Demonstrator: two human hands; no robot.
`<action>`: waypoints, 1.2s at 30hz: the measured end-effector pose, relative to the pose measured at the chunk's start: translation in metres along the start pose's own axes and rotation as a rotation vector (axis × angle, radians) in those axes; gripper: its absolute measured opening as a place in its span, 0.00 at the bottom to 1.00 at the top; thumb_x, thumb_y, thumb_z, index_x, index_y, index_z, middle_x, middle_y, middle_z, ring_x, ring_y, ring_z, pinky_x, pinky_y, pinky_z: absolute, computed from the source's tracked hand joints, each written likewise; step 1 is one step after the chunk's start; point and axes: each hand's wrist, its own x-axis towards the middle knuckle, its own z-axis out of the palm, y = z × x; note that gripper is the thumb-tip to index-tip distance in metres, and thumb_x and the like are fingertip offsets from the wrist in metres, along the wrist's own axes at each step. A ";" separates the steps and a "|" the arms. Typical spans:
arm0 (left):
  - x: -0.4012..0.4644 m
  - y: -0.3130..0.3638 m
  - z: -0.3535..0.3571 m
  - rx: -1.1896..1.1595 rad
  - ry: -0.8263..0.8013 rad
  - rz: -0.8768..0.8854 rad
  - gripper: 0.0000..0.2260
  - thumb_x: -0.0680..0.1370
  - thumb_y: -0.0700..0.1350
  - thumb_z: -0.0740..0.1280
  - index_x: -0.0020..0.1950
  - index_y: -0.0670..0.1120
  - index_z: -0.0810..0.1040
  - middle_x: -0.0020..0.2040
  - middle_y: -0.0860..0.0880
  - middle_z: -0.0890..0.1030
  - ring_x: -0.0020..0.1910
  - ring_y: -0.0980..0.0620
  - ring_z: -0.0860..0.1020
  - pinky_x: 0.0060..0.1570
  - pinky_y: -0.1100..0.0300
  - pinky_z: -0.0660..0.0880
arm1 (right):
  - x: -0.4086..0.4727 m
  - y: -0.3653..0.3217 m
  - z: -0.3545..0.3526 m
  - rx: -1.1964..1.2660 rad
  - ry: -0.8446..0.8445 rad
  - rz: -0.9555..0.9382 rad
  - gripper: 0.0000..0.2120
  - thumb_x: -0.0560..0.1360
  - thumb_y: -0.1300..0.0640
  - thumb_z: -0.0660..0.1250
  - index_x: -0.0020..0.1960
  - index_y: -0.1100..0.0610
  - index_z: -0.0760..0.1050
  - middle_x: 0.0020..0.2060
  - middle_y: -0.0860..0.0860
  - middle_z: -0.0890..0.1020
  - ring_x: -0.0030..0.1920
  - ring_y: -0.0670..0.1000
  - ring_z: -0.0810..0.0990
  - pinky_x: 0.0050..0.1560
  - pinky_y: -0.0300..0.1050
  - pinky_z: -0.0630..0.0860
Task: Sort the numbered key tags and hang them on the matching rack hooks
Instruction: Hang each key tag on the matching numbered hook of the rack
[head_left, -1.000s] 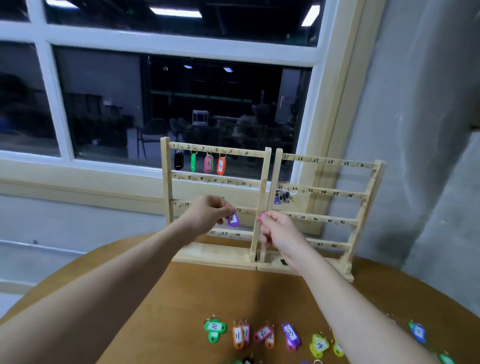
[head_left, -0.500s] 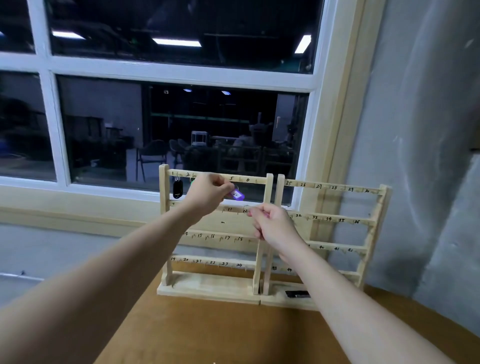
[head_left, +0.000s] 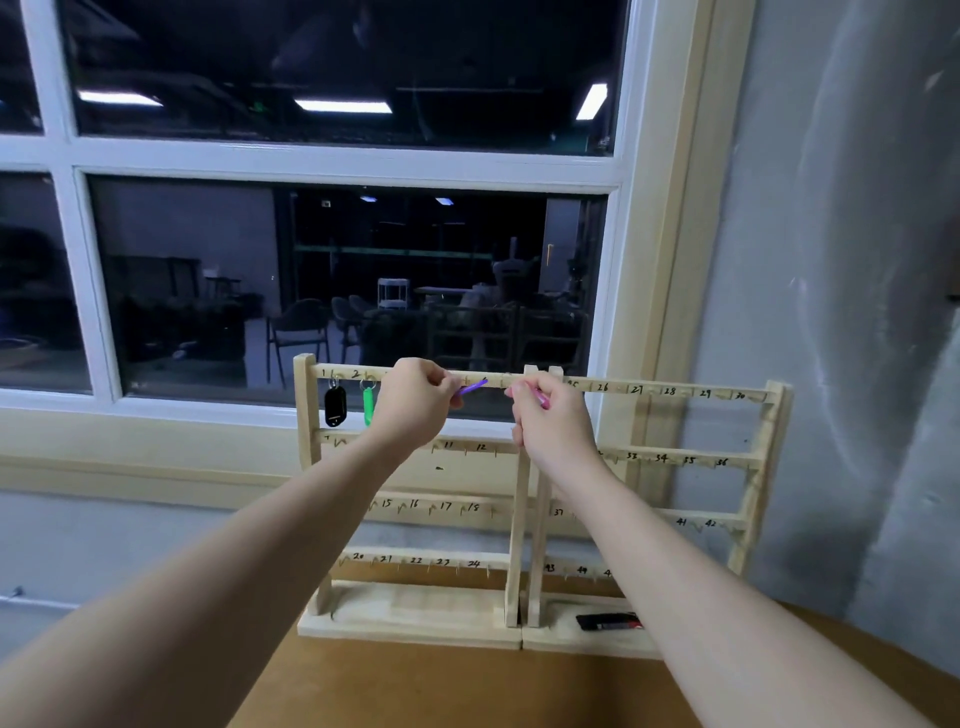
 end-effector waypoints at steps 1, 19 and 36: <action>0.001 -0.001 0.001 0.016 0.008 0.008 0.15 0.82 0.45 0.65 0.38 0.44 0.83 0.34 0.45 0.83 0.28 0.49 0.73 0.26 0.61 0.68 | 0.002 0.001 0.000 0.016 0.005 0.003 0.12 0.84 0.56 0.60 0.45 0.53 0.78 0.30 0.48 0.72 0.32 0.51 0.72 0.37 0.47 0.73; 0.006 0.002 0.006 0.160 0.025 0.045 0.13 0.83 0.44 0.63 0.43 0.44 0.83 0.34 0.49 0.85 0.25 0.52 0.80 0.23 0.62 0.72 | 0.021 0.010 0.014 -0.023 0.026 -0.019 0.11 0.81 0.55 0.61 0.42 0.52 0.77 0.32 0.45 0.73 0.36 0.51 0.72 0.40 0.47 0.71; -0.002 -0.011 0.000 0.176 -0.010 0.105 0.11 0.82 0.44 0.64 0.42 0.46 0.82 0.32 0.51 0.84 0.27 0.53 0.78 0.37 0.46 0.83 | 0.033 0.009 0.042 -0.242 0.012 -0.042 0.13 0.83 0.55 0.61 0.44 0.57 0.80 0.34 0.54 0.81 0.34 0.54 0.79 0.35 0.47 0.75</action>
